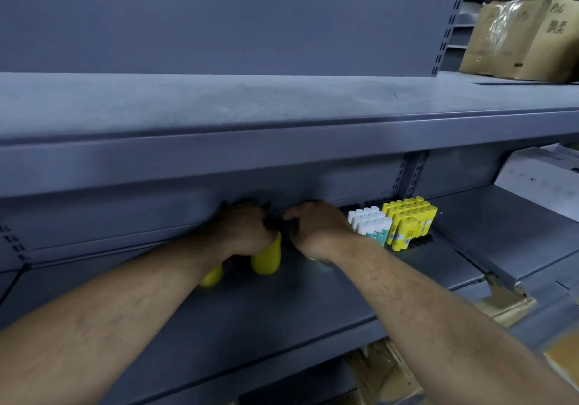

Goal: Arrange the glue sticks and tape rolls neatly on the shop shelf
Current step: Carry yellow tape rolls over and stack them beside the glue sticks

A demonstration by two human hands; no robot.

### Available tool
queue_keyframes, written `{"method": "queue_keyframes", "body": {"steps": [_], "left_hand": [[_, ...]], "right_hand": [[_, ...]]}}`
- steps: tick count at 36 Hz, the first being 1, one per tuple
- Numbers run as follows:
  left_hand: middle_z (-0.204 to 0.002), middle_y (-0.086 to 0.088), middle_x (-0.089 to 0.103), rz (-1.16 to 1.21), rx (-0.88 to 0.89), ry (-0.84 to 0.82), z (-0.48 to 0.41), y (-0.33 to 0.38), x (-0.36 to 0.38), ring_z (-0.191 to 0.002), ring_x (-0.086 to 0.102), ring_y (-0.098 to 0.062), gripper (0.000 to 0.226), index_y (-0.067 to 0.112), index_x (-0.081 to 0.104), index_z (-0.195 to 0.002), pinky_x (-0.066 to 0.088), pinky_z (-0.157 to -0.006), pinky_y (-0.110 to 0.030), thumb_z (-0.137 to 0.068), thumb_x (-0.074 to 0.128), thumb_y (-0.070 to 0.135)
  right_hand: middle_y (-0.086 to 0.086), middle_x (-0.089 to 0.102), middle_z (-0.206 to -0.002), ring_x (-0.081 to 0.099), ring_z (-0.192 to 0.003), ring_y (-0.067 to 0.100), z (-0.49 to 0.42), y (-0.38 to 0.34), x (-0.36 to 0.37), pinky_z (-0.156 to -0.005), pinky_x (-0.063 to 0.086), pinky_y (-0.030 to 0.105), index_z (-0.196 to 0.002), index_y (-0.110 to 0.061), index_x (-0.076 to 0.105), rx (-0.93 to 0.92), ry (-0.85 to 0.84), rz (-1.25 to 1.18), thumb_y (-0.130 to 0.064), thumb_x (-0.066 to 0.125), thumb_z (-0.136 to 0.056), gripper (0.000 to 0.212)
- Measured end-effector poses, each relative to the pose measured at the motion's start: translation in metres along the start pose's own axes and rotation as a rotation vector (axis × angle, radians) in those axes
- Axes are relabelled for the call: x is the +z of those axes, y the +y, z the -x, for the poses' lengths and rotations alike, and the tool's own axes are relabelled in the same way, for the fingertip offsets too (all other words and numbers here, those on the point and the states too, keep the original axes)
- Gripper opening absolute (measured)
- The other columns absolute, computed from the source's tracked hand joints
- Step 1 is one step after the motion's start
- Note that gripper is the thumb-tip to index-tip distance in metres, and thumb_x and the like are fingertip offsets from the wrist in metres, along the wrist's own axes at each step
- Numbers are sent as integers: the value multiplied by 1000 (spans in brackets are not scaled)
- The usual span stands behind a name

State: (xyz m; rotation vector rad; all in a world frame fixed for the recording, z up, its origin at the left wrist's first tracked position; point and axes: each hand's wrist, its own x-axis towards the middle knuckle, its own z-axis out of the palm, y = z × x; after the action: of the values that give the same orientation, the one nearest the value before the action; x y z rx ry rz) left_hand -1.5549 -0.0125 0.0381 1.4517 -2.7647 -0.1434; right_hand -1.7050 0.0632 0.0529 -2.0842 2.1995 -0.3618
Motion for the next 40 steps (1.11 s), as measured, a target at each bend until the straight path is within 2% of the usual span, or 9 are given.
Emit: {"method": "queue_keyframes", "body": {"steps": [3, 7, 10, 14, 20, 25, 29, 32, 40], "left_hand": [[-166, 5, 10, -5, -75, 38, 14, -19, -7, -152, 10, -21, 66, 32, 15, -158, 9, -121, -48, -99, 33, 53], [-167, 6, 6, 18, -202, 88, 46, -49, -11, -153, 5, -18, 63, 32, 9, -159, 4, -123, -44, -102, 33, 43], [-167, 6, 1, 11, -307, 63, 78, -72, -10, -153, 1, -17, 62, 32, 3, -159, 1, -123, -43, -103, 27, 40], [-167, 7, 1, 18, -457, 47, 129, -101, -10, -153, -2, -14, 60, 30, 4, -159, -1, -124, -42, -103, 23, 40], [-167, 6, 7, -13, -607, 85, 202, -154, -10, -153, 5, -14, 63, 28, 11, -159, 5, -124, -42, -100, 20, 47], [-166, 5, 11, 10, -688, 158, 263, -196, -12, -153, 8, -16, 62, 27, 15, -159, 8, -123, -42, -101, 29, 45], [-166, 3, 11, 16, -729, 165, 318, -229, -13, -153, 6, -17, 77, 28, 15, -159, 7, -123, -43, -86, 14, 54], [-166, 4, 11, 44, -755, 158, 359, -259, -12, -153, 5, -16, 82, 29, 15, -159, 4, -123, -43, -80, 13, 53], [-166, 6, 10, 13, -794, 175, 448, -339, -14, -153, 4, -15, 64, 29, 12, -159, 3, -124, -41, -99, 27, 46]], "right_hand": [[0, 60, -137, 56, -123, 25, -7, -13, 4, -99, 50, 37, -130, -32, 62, -76, 16, -15, -27, 51, -96, 37], [0, 66, -125, 60, -116, 26, -17, -39, 17, -88, 51, 32, -120, -28, 67, -217, 112, -32, -31, 52, -96, 29], [0, 66, -125, 58, -117, 26, -25, -67, 30, -83, 46, 29, -119, -25, 67, -295, 88, -75, -34, 53, -96, 28], [-1, 65, -127, 57, -120, 25, -30, -113, 47, -94, 51, 35, -120, -20, 69, -416, 64, -146, -37, 60, -90, 35], [-5, 50, -149, 43, -138, 18, -15, -190, 60, -111, 41, 34, -142, -26, 55, -538, -82, -135, -44, 53, -97, 49], [-4, 40, -157, 35, -143, 18, 1, -254, 68, -116, 33, 33, -148, -27, 48, -603, -162, -93, -45, 51, -100, 52], [-2, 47, -152, 43, -138, 20, 13, -310, 86, -112, 39, 36, -144, -25, 53, -645, -152, -97, -43, 55, -97, 50], [-3, 53, -146, 49, -133, 20, 25, -354, 103, -108, 43, 36, -140, -25, 57, -664, -151, -111, -43, 57, -95, 48], [-6, 53, -144, 51, -130, 19, 48, -455, 136, -104, 45, 32, -139, -28, 59, -703, -166, -71, -45, 58, -94, 49]]}}
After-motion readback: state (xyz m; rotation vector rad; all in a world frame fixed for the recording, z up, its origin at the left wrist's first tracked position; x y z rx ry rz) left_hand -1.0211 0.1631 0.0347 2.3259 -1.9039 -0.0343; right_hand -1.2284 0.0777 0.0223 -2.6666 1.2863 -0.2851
